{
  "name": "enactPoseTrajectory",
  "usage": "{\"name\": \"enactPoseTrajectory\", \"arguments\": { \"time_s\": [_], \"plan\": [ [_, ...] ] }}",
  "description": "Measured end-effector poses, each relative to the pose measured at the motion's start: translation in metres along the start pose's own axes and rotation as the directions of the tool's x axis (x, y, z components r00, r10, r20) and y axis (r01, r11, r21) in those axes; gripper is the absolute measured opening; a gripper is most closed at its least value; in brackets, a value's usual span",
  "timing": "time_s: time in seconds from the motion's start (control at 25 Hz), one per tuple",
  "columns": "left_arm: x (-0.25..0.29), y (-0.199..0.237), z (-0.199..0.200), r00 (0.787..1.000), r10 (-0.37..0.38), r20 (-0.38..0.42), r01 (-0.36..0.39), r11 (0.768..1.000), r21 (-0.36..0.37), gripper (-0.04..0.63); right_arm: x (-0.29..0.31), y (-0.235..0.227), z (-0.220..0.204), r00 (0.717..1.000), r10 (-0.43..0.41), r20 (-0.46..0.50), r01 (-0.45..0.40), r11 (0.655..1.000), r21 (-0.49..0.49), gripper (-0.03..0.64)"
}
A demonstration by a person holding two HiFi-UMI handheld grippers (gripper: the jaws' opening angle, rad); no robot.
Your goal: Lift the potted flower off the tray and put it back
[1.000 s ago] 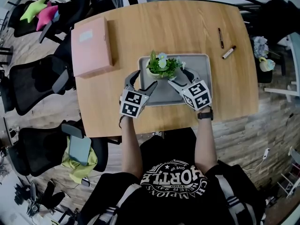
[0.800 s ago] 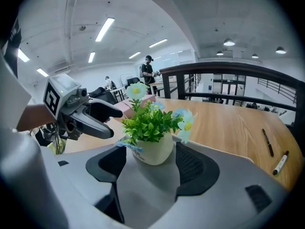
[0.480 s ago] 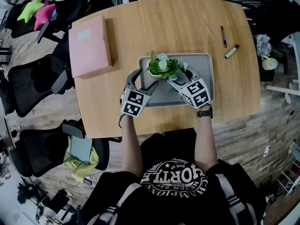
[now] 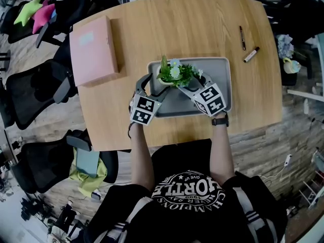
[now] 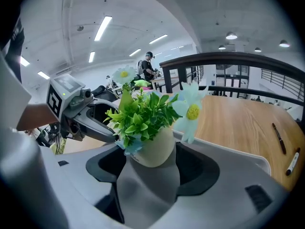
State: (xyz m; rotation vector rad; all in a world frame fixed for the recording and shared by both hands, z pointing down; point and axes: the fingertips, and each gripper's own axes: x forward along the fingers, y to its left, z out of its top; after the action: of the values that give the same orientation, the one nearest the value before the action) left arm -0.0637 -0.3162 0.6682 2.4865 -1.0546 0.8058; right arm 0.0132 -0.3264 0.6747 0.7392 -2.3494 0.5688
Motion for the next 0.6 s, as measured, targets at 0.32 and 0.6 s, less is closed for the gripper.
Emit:
{"name": "enactPoseTrajectory", "arguments": {
  "time_s": [0.32, 0.6],
  "plan": [
    [0.009, 0.001, -0.002, 1.000, -0.028, 0.003, 0.028, 1.000, 0.001, 0.349, 0.012, -0.001, 0.000, 1.000, 0.025, -0.003, -0.025, 1.000, 0.000, 0.325],
    [0.016, -0.001, -0.016, 0.999, -0.020, -0.043, 0.020, 1.000, 0.003, 0.304, 0.015, 0.003, 0.003, 0.999, 0.027, 0.018, -0.026, 0.999, -0.043, 0.281]
  ]
}}
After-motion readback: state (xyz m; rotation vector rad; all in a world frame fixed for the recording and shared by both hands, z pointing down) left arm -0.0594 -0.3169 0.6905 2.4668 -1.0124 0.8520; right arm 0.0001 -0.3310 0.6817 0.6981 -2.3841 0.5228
